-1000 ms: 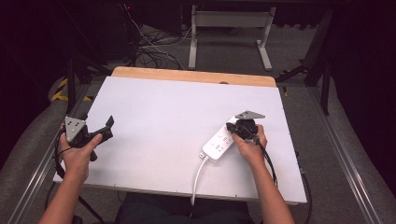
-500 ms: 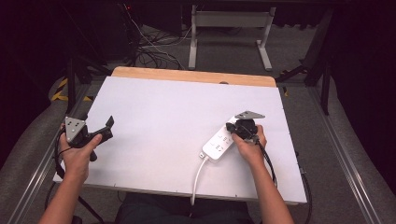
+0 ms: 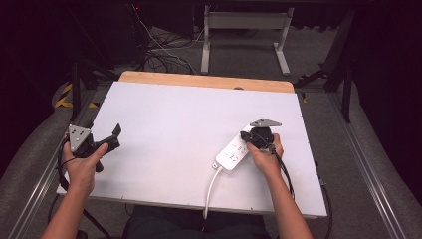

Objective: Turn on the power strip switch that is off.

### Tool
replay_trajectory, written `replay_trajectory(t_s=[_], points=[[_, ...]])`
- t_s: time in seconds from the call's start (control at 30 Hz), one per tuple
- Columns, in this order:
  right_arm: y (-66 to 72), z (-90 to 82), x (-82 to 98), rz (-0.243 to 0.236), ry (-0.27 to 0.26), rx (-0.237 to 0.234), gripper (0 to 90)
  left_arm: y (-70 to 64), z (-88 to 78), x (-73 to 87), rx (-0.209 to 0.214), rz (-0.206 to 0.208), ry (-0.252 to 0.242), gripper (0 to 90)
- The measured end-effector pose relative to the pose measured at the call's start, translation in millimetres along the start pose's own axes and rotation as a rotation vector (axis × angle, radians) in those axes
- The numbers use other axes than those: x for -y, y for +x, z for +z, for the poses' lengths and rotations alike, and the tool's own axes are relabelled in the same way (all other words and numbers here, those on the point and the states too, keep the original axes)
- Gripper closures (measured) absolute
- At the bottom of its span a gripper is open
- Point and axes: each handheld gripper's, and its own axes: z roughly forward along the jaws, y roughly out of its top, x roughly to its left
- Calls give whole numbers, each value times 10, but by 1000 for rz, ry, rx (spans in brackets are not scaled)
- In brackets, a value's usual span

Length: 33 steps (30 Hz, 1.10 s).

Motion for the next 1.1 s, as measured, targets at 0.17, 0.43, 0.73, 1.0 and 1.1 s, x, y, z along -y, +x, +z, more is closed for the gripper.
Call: replay_trajectory(t_s=[0.17,0.43,0.73,1.0,1.1], points=[[13,0,1,-12,-2,11,900,4,-4,0,-2,0,0,60],[32,-2,-5,-22,2,20,900,7,-24,-1,-1,-1,-3,61],[47,-1,-9,-26,5,33,900,8,-42,-3,-3,-3,-4,63],[38,-3,-9,-15,4,25,900,-1,-29,-1,0,-5,-6,64],[36,-3,-7,-19,2,24,900,1,-27,-2,2,2,-5,64]])
